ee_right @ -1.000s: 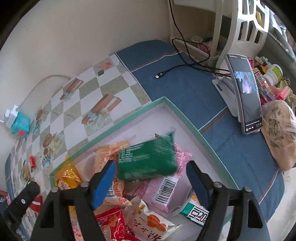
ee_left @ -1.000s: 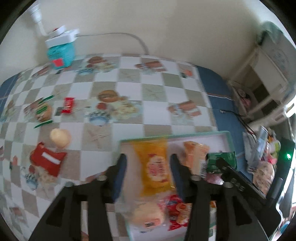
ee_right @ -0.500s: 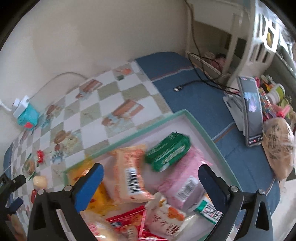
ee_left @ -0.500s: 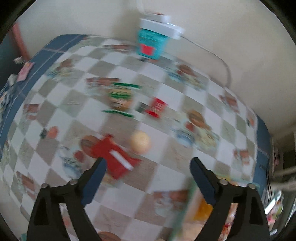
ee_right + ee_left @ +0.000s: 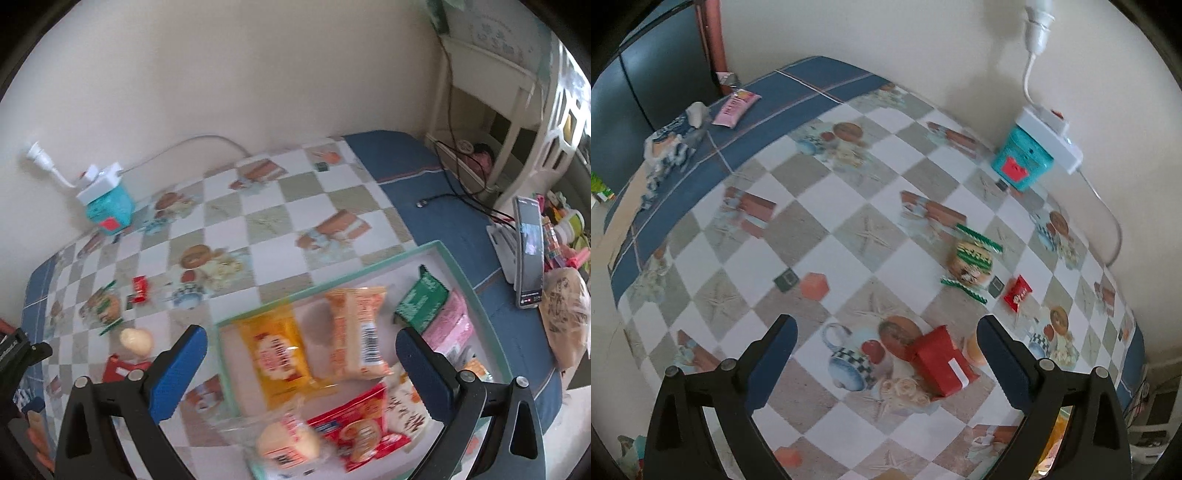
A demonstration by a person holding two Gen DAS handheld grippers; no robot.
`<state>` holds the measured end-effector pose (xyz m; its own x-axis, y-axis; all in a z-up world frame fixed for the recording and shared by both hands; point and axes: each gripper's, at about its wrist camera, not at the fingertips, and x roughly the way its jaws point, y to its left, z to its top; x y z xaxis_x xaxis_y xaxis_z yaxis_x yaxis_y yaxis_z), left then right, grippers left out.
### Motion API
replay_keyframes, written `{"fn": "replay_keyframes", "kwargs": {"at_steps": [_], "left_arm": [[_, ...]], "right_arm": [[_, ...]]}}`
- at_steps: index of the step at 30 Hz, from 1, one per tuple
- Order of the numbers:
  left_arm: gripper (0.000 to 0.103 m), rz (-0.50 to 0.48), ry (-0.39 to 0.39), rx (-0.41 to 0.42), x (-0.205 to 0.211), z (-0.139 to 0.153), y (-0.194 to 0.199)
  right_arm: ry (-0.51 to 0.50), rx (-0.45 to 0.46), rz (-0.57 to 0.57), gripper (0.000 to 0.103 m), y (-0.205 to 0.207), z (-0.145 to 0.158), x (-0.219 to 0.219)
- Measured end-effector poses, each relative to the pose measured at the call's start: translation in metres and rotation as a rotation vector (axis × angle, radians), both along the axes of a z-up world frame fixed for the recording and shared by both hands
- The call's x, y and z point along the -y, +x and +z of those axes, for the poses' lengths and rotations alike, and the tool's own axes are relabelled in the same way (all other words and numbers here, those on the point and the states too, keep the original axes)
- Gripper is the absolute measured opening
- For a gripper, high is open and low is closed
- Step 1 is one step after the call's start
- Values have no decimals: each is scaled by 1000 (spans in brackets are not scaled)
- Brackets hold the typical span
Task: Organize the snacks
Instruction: 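Move both tools back toward the red box and round pastry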
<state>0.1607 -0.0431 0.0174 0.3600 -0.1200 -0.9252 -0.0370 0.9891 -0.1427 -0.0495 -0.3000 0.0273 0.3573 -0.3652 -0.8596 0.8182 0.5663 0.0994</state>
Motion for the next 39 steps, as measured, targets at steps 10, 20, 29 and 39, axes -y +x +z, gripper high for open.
{"fn": "replay_keyframes", "kwargs": {"at_steps": [10,20,29,39], "left_arm": [[98,13,33,14,-22,8,-13],[98,-34,141,33,-47,2,6],[98,36,167,-15,-85,-21,32],[98,-59,154,-123,-62,-64,45]], "right_arm": [[21,26,53,103,23,13,-46],[44,5,108,103,53,3,-77],[80,-38,153,103,85,-24,-94],[128,-131,204,103,114,-72,-105]]}}
